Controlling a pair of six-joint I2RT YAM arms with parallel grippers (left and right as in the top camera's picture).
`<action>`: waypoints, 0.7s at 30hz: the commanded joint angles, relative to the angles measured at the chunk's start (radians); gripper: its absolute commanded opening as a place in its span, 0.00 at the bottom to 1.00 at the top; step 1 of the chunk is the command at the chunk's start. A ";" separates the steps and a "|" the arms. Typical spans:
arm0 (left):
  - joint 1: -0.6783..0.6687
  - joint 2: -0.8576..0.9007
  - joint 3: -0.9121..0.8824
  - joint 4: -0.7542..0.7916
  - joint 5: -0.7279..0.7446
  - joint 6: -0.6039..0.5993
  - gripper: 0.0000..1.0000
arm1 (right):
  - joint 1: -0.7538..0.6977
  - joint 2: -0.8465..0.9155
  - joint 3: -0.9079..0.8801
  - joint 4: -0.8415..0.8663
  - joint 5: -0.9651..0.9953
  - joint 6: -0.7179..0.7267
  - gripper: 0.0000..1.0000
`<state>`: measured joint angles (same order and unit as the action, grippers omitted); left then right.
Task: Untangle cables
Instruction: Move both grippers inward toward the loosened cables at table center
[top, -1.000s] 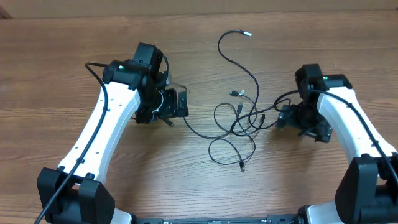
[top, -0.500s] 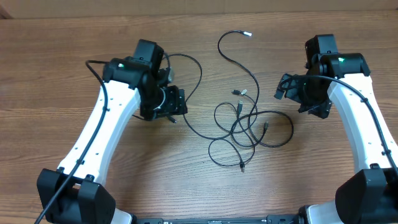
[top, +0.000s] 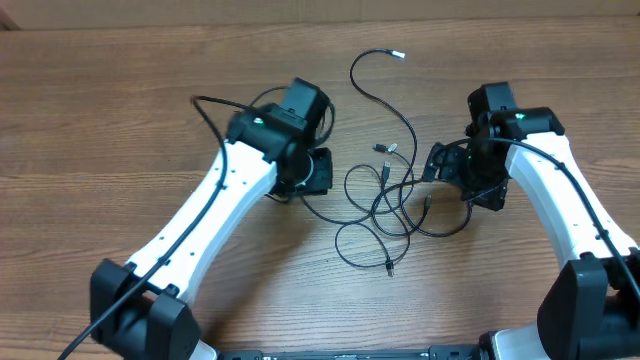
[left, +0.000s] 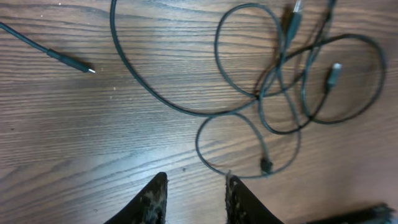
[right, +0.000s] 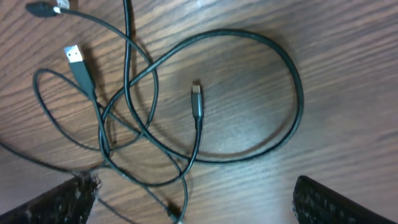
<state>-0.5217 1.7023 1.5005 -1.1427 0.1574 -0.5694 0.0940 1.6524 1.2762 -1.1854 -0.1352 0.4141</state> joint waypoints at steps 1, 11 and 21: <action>-0.022 0.062 0.005 0.003 -0.072 -0.056 0.33 | 0.002 -0.005 -0.029 0.051 -0.008 -0.003 1.00; -0.028 0.240 0.005 0.003 -0.035 -0.162 0.19 | 0.002 -0.005 -0.029 0.182 -0.009 -0.003 1.00; -0.032 0.354 0.005 0.014 0.102 -0.246 0.29 | 0.002 -0.005 -0.029 0.197 -0.008 -0.003 1.00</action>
<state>-0.5438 2.0235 1.5005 -1.1286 0.2047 -0.7521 0.0940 1.6524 1.2491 -0.9936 -0.1356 0.4141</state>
